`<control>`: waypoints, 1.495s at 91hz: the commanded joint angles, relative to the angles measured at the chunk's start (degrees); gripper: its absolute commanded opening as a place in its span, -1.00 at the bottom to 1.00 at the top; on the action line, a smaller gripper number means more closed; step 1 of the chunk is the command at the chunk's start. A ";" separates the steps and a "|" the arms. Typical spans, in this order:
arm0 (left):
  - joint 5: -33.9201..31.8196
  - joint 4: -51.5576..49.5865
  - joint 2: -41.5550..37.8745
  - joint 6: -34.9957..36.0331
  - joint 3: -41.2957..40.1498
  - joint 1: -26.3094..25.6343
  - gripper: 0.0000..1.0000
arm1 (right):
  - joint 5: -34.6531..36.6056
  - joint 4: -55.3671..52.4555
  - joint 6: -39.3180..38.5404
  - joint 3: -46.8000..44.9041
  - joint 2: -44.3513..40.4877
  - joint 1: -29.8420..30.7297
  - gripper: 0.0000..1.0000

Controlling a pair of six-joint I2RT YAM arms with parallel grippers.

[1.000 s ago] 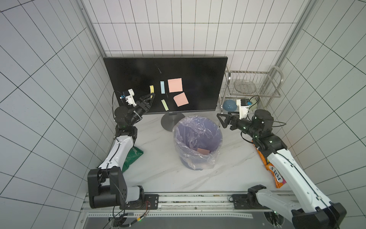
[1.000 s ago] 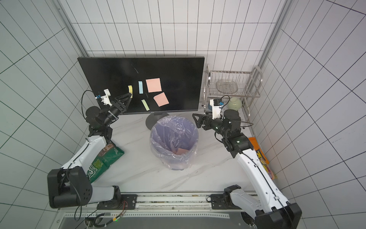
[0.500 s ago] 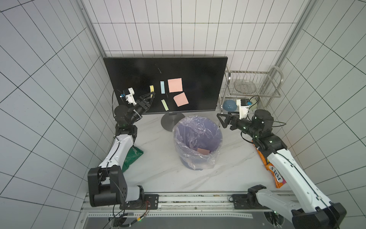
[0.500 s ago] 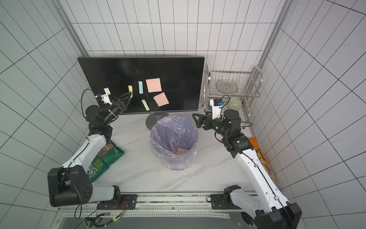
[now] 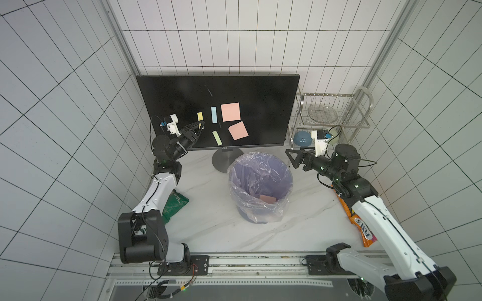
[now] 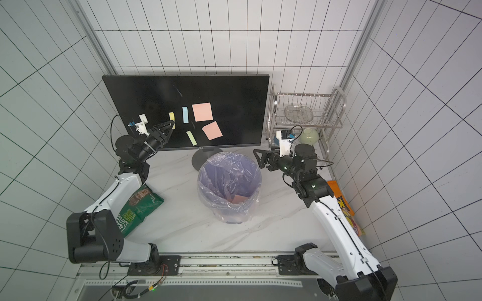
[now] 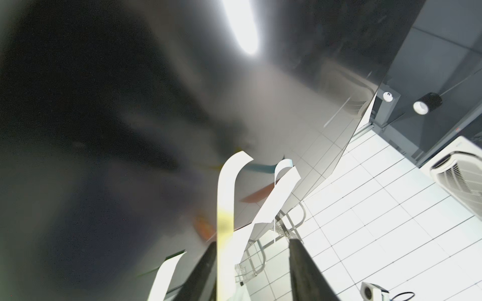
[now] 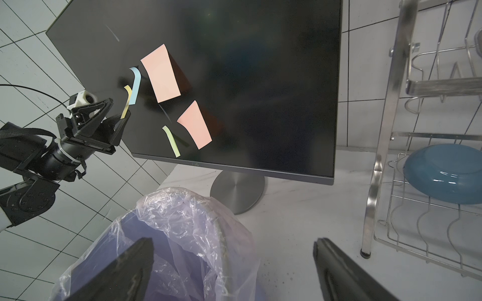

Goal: Remove the sticky note from the monitor
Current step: Tear off the sticky note from the monitor, then place the sticky note in the trash bin.

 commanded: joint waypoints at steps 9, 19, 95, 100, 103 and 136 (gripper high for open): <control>0.56 0.40 1.07 -0.24 1.35 -0.27 -0.80 | 0.51 0.92 -0.31 -0.84 -0.78 0.31 0.97; 0.73 0.43 1.00 0.14 1.18 -0.51 -1.00 | 0.41 0.90 -0.31 -0.86 -0.86 0.26 0.97; -17.65 -46.01 -22.84 42.60 2.60 -26.22 -1.00 | -0.38 1.05 -0.68 1.24 -0.07 0.40 0.97; -21.29 -48.82 -22.88 46.26 3.25 -31.66 -1.00 | 0.54 0.65 -1.08 1.58 -0.01 0.37 0.97; -22.92 -50.62 -22.26 48.07 4.07 -34.14 -1.00 | 0.88 0.20 -1.42 1.85 -0.05 0.39 0.97; -33.96 -59.58 -10.84 56.61 10.48 -49.63 -0.41 | 4.07 -3.48 -3.64 2.74 -1.92 0.29 0.97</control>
